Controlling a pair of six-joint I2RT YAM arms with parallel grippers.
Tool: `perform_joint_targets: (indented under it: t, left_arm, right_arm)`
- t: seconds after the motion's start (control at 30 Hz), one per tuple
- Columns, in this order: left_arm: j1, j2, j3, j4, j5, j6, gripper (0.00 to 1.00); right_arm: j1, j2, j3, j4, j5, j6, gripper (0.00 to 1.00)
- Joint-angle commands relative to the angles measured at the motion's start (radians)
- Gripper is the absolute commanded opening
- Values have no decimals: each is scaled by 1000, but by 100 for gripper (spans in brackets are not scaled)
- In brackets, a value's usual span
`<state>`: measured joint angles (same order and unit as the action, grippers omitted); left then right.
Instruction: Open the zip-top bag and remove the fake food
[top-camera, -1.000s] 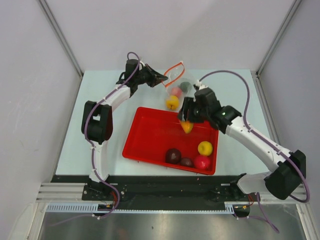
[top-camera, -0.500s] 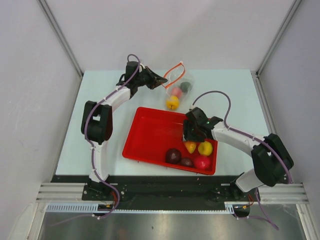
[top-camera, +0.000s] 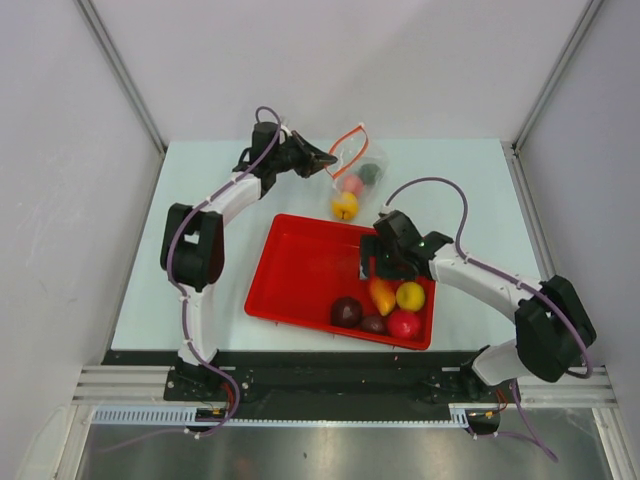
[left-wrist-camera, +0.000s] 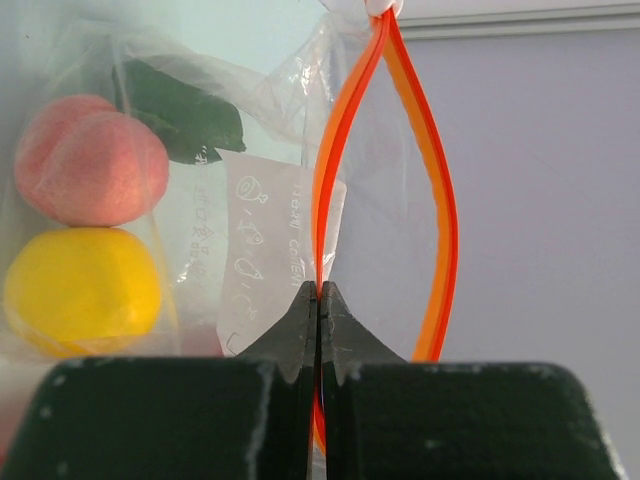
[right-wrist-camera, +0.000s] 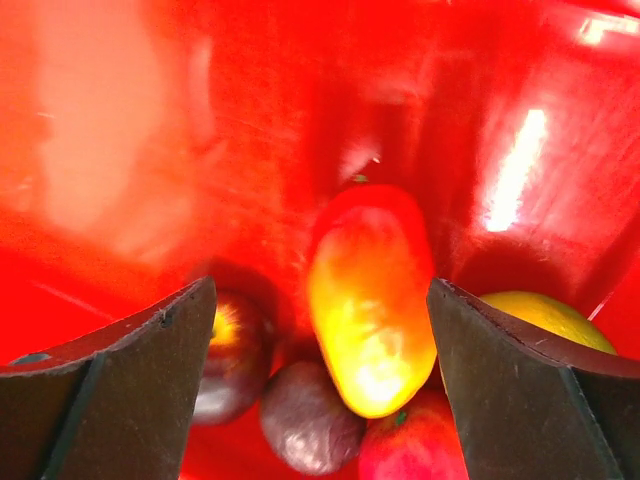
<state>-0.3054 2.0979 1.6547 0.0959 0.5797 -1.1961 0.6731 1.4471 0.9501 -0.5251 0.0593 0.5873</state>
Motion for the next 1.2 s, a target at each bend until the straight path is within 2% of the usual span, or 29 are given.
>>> perform_joint_targets:
  t: [0.0, 0.23, 0.27, 0.3, 0.4, 0.53, 0.57, 0.63, 0.67, 0.77, 0.87, 1.17]
  left_arm:
    - [-21, -87, 2, 47, -1, 12, 0]
    - [-70, -96, 1, 54, -21, -10, 0]
    - [-78, -96, -1, 51, -27, -10, 0]
    - [-92, -101, 0, 50, -41, -8, 0]
    - [-113, -102, 5, 51, -57, 0, 0]
    - [-129, -104, 11, 62, -78, 13, 0]
    - [-130, -102, 16, 64, -81, 18, 0]
    - [-130, -96, 28, 68, -89, 20, 0]
    - [-130, -98, 31, 73, -93, 20, 0]
    - [-132, -96, 40, 82, -116, 23, 0]
    - [-130, -105, 37, 76, -152, 30, 0]
    - [-130, -96, 37, 100, -219, 39, 0]
  right_arm:
    - [-36, -79, 131, -6, -6, -38, 89]
    - [-176, -53, 343, 62, -79, -63, 75]
    - [-191, -22, 373, 68, -90, -60, 73]
    - [-207, -5, 430, 76, -111, -57, 66]
    - [-242, 96, 548, 56, -107, -47, 58]
    - [-245, 275, 899, -33, -95, -41, 52]
    - [-248, 320, 970, -82, -90, -32, 45]
    - [-251, 445, 1146, -139, -70, -5, 40]
    - [-259, 482, 1186, -182, -70, 9, 35]
    - [-271, 579, 1254, -208, -61, 52, 27]
    - [-287, 631, 1254, -210, -62, 78, 24]
    - [-299, 734, 1221, -245, -102, 108, 22]
